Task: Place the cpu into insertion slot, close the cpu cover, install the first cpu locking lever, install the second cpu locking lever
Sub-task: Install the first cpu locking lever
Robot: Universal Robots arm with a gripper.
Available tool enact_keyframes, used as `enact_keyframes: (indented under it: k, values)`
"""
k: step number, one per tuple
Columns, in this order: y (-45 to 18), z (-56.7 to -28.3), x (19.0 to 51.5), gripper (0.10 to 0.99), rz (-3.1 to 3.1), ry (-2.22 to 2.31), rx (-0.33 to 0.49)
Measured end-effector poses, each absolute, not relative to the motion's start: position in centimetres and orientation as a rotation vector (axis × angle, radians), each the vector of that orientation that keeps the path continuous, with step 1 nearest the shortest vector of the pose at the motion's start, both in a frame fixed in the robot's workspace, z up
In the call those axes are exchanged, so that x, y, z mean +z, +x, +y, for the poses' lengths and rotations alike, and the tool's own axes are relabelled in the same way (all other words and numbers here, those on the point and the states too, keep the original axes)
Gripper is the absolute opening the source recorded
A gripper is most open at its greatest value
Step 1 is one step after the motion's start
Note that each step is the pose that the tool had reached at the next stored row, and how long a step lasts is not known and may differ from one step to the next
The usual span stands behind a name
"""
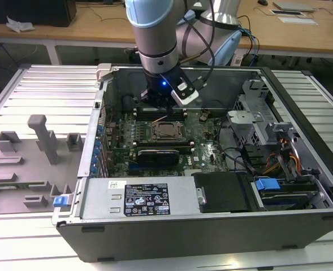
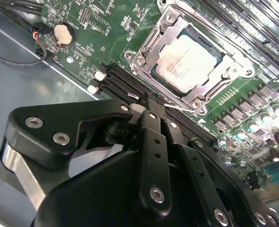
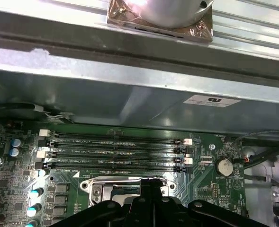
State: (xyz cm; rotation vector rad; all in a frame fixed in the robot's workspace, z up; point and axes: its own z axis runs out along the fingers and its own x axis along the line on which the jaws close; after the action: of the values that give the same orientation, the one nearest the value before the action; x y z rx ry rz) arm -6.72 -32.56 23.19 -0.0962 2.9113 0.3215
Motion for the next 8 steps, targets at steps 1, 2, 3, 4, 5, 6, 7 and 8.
enact_keyframes:
  k: [1, 2, 3, 4, 5, 6, 7, 8]
  values:
    - [-6.74, -32.55, 23.01, 0.106, 2.908, -0.097, 0.321]
    - [-6.75, -32.51, 22.93, 0.106, 2.907, -0.097, 0.321]
    - [-6.76, -32.44, 22.89, 0.106, 2.907, -0.097, 0.321]
    - [-6.78, -32.31, 22.86, 0.106, 2.907, -0.097, 0.320]
    - [-6.79, -32.21, 22.85, 0.106, 2.907, -0.097, 0.320]
    - [-6.80, -32.09, 22.83, 0.106, 2.907, -0.097, 0.320]
    - [-6.81, -31.98, 22.82, 0.106, 2.907, -0.097, 0.319]
    - [-6.83, -31.85, 22.80, 0.106, 2.907, -0.097, 0.319]
